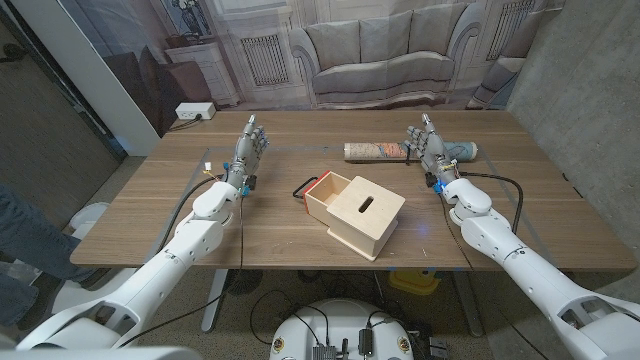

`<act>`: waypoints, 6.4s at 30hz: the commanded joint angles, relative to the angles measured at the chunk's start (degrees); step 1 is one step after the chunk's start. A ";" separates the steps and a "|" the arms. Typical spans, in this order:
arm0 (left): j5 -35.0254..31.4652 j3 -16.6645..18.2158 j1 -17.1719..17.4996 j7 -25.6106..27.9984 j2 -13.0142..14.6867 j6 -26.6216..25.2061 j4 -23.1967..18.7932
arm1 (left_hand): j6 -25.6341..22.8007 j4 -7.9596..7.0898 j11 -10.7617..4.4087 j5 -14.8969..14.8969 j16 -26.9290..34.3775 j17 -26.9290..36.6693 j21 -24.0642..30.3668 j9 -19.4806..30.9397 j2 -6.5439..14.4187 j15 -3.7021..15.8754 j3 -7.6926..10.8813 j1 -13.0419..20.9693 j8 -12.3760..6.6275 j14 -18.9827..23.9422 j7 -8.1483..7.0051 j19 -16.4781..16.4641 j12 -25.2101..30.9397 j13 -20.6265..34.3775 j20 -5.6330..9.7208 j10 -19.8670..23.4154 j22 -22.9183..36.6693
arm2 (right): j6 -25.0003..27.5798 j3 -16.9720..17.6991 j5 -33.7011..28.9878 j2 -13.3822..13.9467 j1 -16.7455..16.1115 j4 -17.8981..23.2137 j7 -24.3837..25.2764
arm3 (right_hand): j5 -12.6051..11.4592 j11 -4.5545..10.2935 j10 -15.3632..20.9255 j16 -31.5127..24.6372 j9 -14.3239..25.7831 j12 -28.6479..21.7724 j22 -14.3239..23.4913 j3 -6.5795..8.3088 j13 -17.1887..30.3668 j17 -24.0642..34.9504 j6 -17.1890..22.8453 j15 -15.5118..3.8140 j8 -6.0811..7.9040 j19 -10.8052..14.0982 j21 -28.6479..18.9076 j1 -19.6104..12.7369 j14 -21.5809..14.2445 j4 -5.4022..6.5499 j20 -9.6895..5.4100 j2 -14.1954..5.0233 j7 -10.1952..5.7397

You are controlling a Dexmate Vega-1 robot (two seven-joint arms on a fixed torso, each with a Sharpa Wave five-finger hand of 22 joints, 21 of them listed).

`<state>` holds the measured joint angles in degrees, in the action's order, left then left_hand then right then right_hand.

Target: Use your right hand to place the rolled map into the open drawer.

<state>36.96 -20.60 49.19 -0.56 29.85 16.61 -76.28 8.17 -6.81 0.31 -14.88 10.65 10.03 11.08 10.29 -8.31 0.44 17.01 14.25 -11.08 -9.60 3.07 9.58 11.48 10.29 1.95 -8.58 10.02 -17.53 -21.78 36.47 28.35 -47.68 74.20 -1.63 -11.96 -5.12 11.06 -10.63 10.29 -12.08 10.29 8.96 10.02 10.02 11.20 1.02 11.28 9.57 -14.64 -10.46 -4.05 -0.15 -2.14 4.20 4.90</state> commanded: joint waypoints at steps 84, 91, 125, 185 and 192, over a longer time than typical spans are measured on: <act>-3.01 -1.44 -2.15 3.42 -0.70 -1.74 -3.53 | -6.91 2.18 0.54 -1.00 0.81 0.21 0.91 0.25 2.75 -0.08 0.39 4.38 -1.32 2.97 0.57 -0.12 1.53 0.32 3.66 6.84 0.26 | -4.20 -1.45 -23.55 7.16 0.50 5.31 12.65 | -0.27 1.91 2.46 -0.25 0.53 -0.43 0.13 1.81 0.49 0.13 2.89 -1.33 0.42 2.47 1.12 -4.99 -2.77 -2.52 -2.43 -2.72 -2.43; -2.89 -1.37 -1.90 3.57 -0.44 -2.24 -4.09 | -7.02 2.22 0.43 -0.99 0.75 0.23 0.94 0.26 2.83 -0.24 0.34 4.46 -1.26 3.09 0.61 -0.31 1.45 0.32 3.54 6.90 0.27 | -2.03 -1.62 -25.82 8.17 0.26 6.97 14.27 | -0.28 2.06 2.41 -0.20 0.54 -0.38 0.14 1.91 0.49 0.13 2.90 -1.48 0.38 2.49 1.22 -5.28 -2.79 -2.68 -2.47 -2.88 -2.62; -2.23 -0.71 0.50 3.65 1.46 -3.39 -7.97 | -6.52 2.38 0.51 -0.85 0.17 0.30 0.47 0.30 3.35 -0.68 0.09 4.85 -0.64 2.32 0.83 0.52 0.67 0.36 3.68 6.01 0.30 | 9.78 -3.82 -36.97 12.68 0.99 14.38 18.86 | -0.26 2.37 2.10 0.08 0.57 -0.15 0.15 2.20 0.52 0.15 3.33 -1.76 0.33 2.17 1.93 -6.95 -2.45 -3.79 -2.55 -3.14 -3.26; -2.44 0.22 2.79 5.00 3.28 -4.28 -12.00 | -7.91 2.69 1.28 -0.56 0.11 0.26 0.37 0.31 3.86 -1.09 -0.39 5.46 -0.69 2.88 1.53 0.48 0.48 0.37 3.82 6.69 0.26 | 19.48 -7.70 -49.96 16.42 3.27 15.98 22.17 | -0.66 5.20 2.60 -0.06 0.67 -0.22 0.05 3.26 0.57 0.09 1.73 -3.62 -0.20 4.29 2.26 -11.33 -3.81 -6.28 -2.94 -4.12 -4.88; -2.33 0.44 3.18 5.25 3.28 -4.11 -12.22 | -8.03 2.72 1.22 -0.53 0.09 0.26 0.35 0.31 3.90 -1.16 -0.44 5.52 -0.68 2.87 1.53 0.53 0.49 0.37 3.63 6.79 0.26 | 20.79 -8.74 -51.96 16.58 4.11 16.15 21.90 | -0.71 5.65 2.62 -0.05 0.68 -0.20 0.05 3.46 0.57 0.07 1.89 -3.84 -0.10 4.49 2.30 -11.96 -3.98 -6.60 -3.11 -4.30 -4.98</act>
<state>34.48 -20.41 51.91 4.48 33.03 12.32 -88.00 0.46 -4.27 1.24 -15.29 10.85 9.99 11.51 10.54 -4.52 -0.32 16.51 19.21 -11.84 -6.78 4.41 9.57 12.08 10.51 1.95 -1.70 9.98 1.70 -29.40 -13.10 44.48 -44.48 90.38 20.43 -12.41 0.14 13.79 -10.63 10.80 -12.29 10.26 12.35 10.26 9.99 12.89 -1.97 10.98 13.57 -12.48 -21.92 -7.82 -6.26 -2.23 -0.16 0.50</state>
